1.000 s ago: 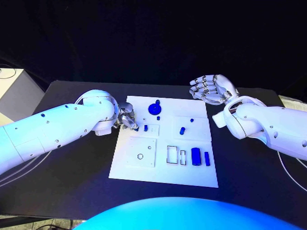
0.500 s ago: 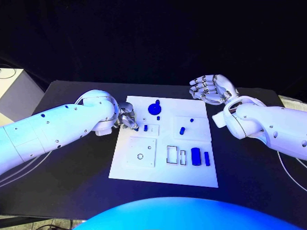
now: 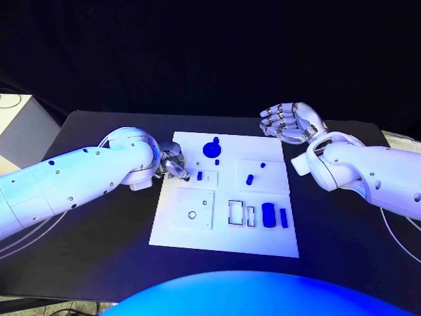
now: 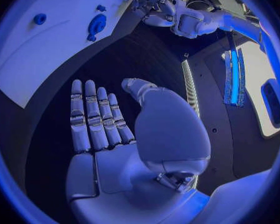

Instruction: Assemble the parts on the task board

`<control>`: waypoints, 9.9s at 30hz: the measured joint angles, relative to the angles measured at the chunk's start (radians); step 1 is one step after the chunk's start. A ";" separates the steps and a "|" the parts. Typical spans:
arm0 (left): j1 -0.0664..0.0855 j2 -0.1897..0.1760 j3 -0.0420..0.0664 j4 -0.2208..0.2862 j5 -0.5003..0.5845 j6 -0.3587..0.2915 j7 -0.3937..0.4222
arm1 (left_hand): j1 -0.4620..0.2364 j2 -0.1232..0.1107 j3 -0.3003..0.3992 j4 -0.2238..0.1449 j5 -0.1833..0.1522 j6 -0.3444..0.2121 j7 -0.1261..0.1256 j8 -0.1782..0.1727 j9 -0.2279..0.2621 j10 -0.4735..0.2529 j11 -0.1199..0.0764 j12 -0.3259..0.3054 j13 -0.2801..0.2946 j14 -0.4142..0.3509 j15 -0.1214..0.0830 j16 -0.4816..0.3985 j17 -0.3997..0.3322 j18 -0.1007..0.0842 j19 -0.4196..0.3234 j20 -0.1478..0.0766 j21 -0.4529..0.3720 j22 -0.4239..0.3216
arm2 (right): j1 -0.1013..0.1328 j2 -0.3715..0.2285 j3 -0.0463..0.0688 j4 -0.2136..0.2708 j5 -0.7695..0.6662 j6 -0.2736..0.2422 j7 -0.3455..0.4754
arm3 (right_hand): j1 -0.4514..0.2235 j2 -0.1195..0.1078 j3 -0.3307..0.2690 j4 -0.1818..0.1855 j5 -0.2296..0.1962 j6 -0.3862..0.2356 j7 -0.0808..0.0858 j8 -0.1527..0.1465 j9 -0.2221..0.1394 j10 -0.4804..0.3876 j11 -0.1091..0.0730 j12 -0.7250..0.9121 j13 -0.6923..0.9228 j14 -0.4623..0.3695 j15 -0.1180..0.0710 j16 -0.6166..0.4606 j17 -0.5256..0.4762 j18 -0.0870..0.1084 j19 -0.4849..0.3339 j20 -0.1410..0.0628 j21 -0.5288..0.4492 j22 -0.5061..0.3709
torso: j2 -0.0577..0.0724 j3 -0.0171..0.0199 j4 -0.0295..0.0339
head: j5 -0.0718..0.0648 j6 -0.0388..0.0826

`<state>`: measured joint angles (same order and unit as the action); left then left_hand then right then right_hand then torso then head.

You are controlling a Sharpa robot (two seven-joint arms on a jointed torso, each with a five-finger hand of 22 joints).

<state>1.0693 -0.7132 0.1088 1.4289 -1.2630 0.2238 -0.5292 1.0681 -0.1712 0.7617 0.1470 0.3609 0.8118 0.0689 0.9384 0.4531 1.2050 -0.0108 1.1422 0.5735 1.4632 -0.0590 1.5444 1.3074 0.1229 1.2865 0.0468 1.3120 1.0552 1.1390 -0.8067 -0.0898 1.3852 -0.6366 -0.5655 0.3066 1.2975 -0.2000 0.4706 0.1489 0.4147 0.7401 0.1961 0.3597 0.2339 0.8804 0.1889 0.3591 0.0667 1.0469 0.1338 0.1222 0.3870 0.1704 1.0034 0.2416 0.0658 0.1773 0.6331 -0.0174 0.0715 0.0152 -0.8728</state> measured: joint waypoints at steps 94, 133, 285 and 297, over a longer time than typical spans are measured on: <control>-0.046 -0.020 0.018 -0.002 -0.019 -0.097 0.068 | 0.000 0.000 0.000 0.000 -0.007 0.009 -0.002 -0.004 -0.001 0.000 0.001 -0.001 -0.005 0.004 -0.003 0.000 0.000 0.000 0.004 -0.004 0.004 0.007 | -0.001 -0.002 0.000 0.000 0.003 0.002 0.001 | 0.000 0.000 0.000 0.000 0.004 0.000 0.000 0.000 -0.002 0.000 0.000 0.000 0.000 0.000 0.000 0.000 -0.004 0.000 0.000 0.000 0.000 -0.007 | 0.000 0.0001 0.0000 | -0.003 0.000; -0.043 0.022 0.015 -0.042 0.002 -0.091 0.041 | -0.033 -0.009 -0.054 -0.054 -0.030 0.032 -0.025 -0.009 0.002 0.056 -0.021 0.004 0.055 0.000 -0.014 0.011 0.000 -0.016 0.023 -0.009 0.004 0.014 | -0.001 -0.003 0.000 0.002 0.004 0.002 0.001 | 0.000 0.000 0.000 0.000 0.003 0.000 0.000 0.000 -0.003 0.000 0.000 0.000 -0.001 0.000 0.000 0.000 -0.005 0.000 0.000 0.000 0.000 -0.010 | 0.000 0.0006 -0.0001 | -0.005 0.000; -0.018 0.270 -0.031 -0.308 -0.448 -0.245 0.546 | 0.356 0.011 -0.175 -0.117 -0.154 0.127 0.065 -0.466 -0.237 -0.250 0.075 -0.467 -0.436 -0.186 0.057 -0.193 -0.383 0.049 -0.275 0.061 -0.241 -0.347 | -0.012 0.016 0.000 -0.003 0.013 0.011 0.007 | -0.013 0.005 0.000 0.000 0.021 0.000 0.000 -0.004 -0.005 0.000 0.000 0.000 0.000 0.003 0.004 -0.004 -0.012 0.000 0.004 0.004 0.000 -0.024 | 0.000 0.0001 0.0003 | -0.032 0.000; -0.020 0.229 -0.027 -0.261 -0.430 -0.269 0.544 | 0.349 0.020 -0.157 -0.129 -0.154 0.136 0.065 -0.474 -0.237 -0.221 0.079 -0.521 -0.451 -0.183 0.060 -0.193 -0.391 0.049 -0.275 0.061 -0.233 -0.341 | -0.013 0.015 0.000 -0.004 0.013 0.012 0.008 | -0.013 0.005 0.000 0.000 0.021 0.000 0.000 -0.004 -0.006 0.000 0.000 0.000 0.000 0.003 0.004 -0.004 -0.012 0.000 0.004 0.004 0.000 -0.024 | 0.000 -0.0012 0.0004 | -0.034 0.000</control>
<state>1.0490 -0.4842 0.0820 1.1683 -1.6934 -0.0452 0.0148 1.4171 -0.1508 0.6048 0.0177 0.2072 0.9477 0.1342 0.4642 0.2165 0.9835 0.0677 0.6208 0.1228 1.2800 0.0006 1.3510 0.9163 0.1715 1.0114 0.1075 1.0787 0.7142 1.1265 -0.7922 -0.0895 1.3815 -0.6232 -0.5535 0.3142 1.2844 -0.1948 0.4705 0.1490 0.4358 0.7400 0.1960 0.3557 0.2278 0.8804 0.1889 0.3591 0.0664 1.0503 0.1374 0.1182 0.3749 0.1704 1.0070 0.2452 0.0658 0.1533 0.6327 -0.0185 0.0719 -0.0187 -0.8728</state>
